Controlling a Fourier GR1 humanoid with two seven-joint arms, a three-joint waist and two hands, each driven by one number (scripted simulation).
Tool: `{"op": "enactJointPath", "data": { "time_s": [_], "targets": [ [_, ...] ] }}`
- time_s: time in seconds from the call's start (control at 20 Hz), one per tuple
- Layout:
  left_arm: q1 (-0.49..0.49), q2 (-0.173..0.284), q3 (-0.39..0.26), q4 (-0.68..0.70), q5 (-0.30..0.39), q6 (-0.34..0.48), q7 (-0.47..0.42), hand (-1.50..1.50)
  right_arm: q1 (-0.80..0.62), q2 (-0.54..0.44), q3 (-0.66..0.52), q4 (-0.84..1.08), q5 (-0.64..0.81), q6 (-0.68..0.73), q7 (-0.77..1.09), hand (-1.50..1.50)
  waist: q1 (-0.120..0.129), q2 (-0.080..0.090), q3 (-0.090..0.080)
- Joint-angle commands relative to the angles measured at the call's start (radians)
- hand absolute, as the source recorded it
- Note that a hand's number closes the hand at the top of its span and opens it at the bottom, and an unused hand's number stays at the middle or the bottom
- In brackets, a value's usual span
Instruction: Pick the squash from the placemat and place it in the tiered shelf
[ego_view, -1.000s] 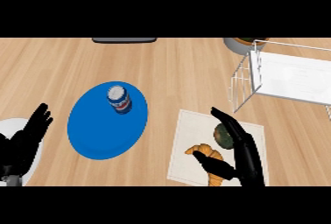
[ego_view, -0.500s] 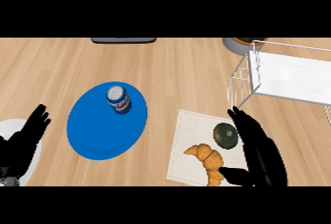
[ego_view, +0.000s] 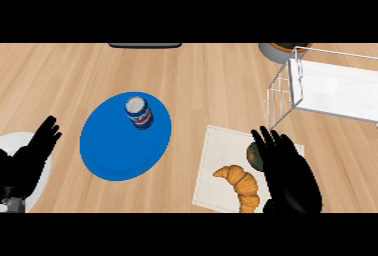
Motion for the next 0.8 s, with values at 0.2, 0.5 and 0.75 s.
{"op": "enactJointPath", "data": {
  "time_s": [0.2,0.5,0.75],
  "targets": [
    [0.000,-0.039,0.022,0.014,-0.048,-0.010,-0.008,0.00,-0.098,0.103,-0.077,0.065,0.011,0.234,0.040,-1.50,0.000,0.002,0.003],
    [-0.034,-0.086,0.036,0.043,-0.083,-0.010,0.003,0.00,-0.028,0.107,-0.114,0.199,0.107,0.130,-0.102,-1.50,-0.002,0.002,0.003],
    [-0.006,-0.055,0.102,0.008,-0.060,-0.079,-0.002,0.00,-0.013,0.098,-0.182,0.273,0.149,0.085,-0.222,-1.50,0.000,0.002,0.003]
  ]
}}
